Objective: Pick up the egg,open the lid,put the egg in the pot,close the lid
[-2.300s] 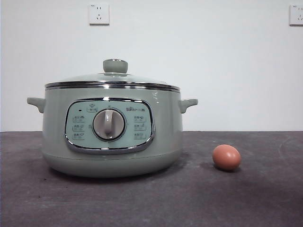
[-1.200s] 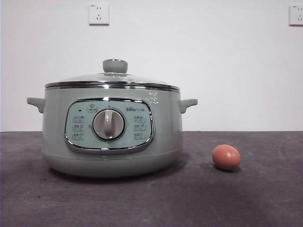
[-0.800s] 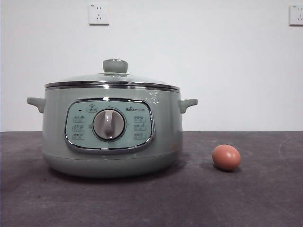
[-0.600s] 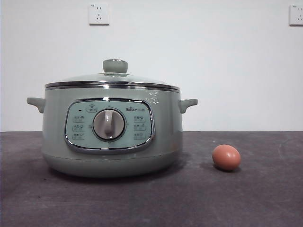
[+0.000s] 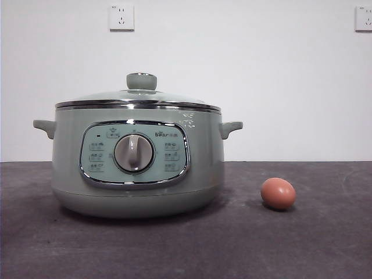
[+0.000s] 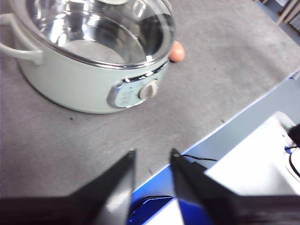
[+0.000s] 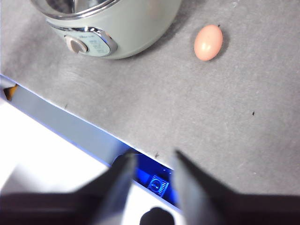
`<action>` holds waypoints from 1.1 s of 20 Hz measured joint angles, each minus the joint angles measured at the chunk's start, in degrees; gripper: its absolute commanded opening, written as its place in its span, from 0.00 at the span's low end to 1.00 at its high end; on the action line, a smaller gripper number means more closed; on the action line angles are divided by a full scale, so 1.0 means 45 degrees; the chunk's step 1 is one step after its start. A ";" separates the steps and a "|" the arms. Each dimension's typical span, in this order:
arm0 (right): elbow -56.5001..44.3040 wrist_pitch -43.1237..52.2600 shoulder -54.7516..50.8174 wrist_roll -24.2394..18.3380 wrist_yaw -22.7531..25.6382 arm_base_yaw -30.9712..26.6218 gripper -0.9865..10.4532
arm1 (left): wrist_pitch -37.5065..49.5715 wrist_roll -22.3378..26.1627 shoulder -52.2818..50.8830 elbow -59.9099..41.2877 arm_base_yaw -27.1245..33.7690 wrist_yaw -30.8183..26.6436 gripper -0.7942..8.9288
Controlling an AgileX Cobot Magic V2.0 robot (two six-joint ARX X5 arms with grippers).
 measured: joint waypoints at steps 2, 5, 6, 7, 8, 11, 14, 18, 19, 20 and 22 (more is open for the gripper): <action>0.0000 0.0015 0.0000 0.0141 0.0000 0.0000 0.65 | 0.0000 -0.0039 0.0000 0.0019 0.0000 -0.0019 0.79; 0.0000 0.0073 0.0092 0.0194 0.0000 0.0000 0.63 | 0.0000 -0.0087 0.0000 0.0019 0.0000 -0.0019 0.79; 0.0000 0.0170 0.0146 0.0228 0.0000 0.0000 0.63 | 0.0000 -0.0087 0.0000 0.0019 0.0000 -0.0019 0.79; 0.0000 0.0369 0.0248 0.0277 0.0000 0.0000 0.63 | 0.0000 -0.0087 0.0000 0.0019 0.0000 -0.0019 0.79; 0.0005 0.0495 0.0359 0.0325 -0.0010 0.0000 0.63 | 0.0005 -0.0049 0.0000 0.0019 0.0000 -0.0024 0.79; 0.0010 0.1171 0.1103 0.0476 -0.0005 0.0000 0.63 | 0.0005 -0.0117 0.0000 0.0019 -0.0005 -0.0019 0.79; 0.0010 0.2263 0.2268 0.0656 0.0049 0.0316 0.63 | 0.0005 -0.0117 0.0000 0.0019 -0.0005 -0.0019 0.79; 0.0010 0.4269 0.4483 0.1132 0.1015 0.1588 0.63 | 0.0005 -0.0117 0.0000 0.0019 -0.0005 -0.0019 0.79; 0.0010 0.4784 0.5081 0.1214 0.1535 0.1957 0.63 | 0.0005 -0.0121 0.0000 0.0019 -0.0005 -0.0019 0.79; 0.0010 0.5275 0.5688 0.1350 0.2040 0.2307 0.63 | 0.0005 -0.0121 0.0000 0.0019 -0.0005 -0.0019 0.79; 0.0010 0.6261 0.6853 0.1540 0.2958 0.2895 0.63 | 0.0005 -0.0121 0.0000 0.0019 -0.0005 -0.0019 0.79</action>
